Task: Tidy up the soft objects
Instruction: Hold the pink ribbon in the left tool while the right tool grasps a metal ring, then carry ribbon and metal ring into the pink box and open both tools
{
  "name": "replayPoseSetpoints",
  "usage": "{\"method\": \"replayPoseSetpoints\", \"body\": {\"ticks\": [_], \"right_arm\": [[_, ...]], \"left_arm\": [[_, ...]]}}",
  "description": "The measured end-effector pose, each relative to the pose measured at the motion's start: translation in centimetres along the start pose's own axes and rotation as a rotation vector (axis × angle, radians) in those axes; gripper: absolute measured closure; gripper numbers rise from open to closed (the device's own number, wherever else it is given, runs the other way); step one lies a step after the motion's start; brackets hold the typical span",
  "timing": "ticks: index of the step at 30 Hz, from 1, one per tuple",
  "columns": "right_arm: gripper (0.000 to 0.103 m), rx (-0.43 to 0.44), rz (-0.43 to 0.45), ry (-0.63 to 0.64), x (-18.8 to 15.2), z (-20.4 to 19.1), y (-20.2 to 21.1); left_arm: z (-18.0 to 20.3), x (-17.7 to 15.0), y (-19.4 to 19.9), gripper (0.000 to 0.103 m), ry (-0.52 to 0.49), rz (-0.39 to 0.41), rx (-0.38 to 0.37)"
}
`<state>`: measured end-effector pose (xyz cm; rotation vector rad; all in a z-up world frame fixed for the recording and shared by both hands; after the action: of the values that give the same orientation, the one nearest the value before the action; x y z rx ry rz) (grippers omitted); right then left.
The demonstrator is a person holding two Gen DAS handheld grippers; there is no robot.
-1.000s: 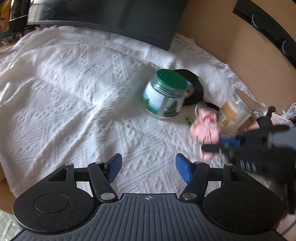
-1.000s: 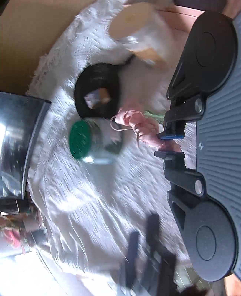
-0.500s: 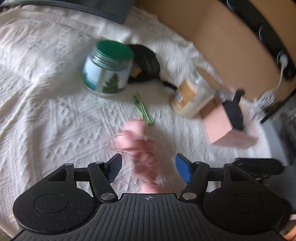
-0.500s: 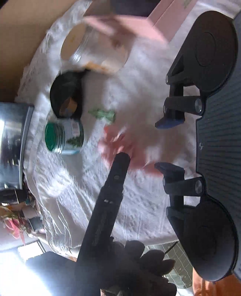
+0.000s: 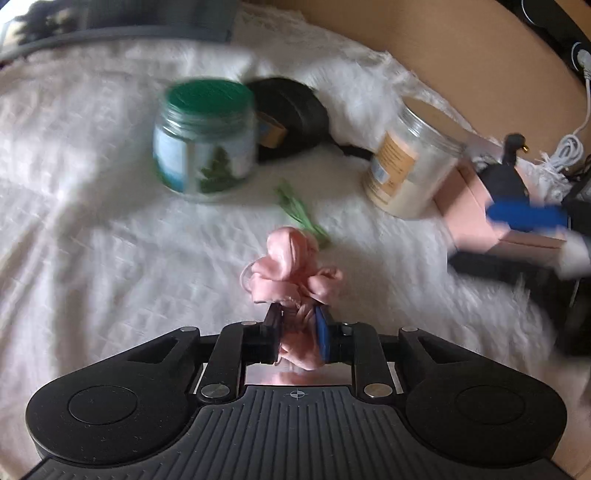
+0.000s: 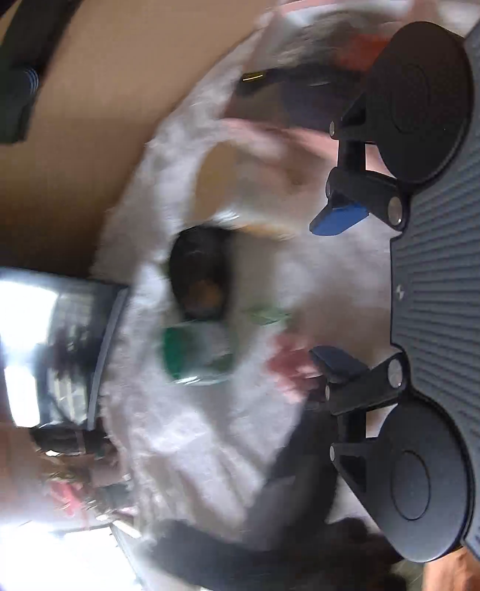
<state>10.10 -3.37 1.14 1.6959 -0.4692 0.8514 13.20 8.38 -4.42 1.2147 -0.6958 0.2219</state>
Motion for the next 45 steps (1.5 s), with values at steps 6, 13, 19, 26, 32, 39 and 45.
{"method": "replayPoseSetpoints", "body": {"ticks": [6, 13, 19, 26, 32, 39, 45], "right_arm": [[0.036, 0.088, -0.06, -0.216, 11.1, 0.5, -3.7], [0.036, 0.053, -0.262, -0.568, 15.6, 1.8, -14.3], [0.039, -0.037, -0.39, -0.683, 12.9, 2.4, -19.8], [0.059, -0.034, -0.435, -0.76, 10.6, 2.8, -21.0], [0.059, 0.02, -0.297, -0.678, 14.1, 2.5, -16.1], [0.059, 0.028, -0.05, -0.517, 19.1, 3.9, -5.5], [0.059, -0.031, 0.112, -0.443, 20.2, 6.9, 2.7]], "left_arm": [[-5.5, 0.9, 2.9, 0.083, 0.091, 0.069, 0.05], [-11.4, 0.9, 4.4, 0.083, 0.179, 0.113, 0.061], [-15.0, 0.4, 4.7, 0.083, 0.23, 0.121, 0.057], [-16.0, 1.4, 4.3, 0.083, 0.22, 0.128, 0.044], [-15.8, 6.7, 6.6, 0.083, 0.128, 0.219, 0.083], [-13.4, 14.0, 9.4, 0.083, 0.02, 0.334, 0.112], [-7.0, 18.1, 9.7, 0.083, -0.065, 0.382, 0.044]]}}
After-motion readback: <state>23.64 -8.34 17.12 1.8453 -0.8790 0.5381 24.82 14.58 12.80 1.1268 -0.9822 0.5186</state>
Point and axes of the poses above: each gripper's, at about its wrist camera, not at the fingertips, and y roughly against the way its jaws point, z to its right, x to its top, the point moved 9 cm from there along -y, roughly the way its jaws point, and after that the axes turned 7 degrees about -y, right-handed, at the moved point
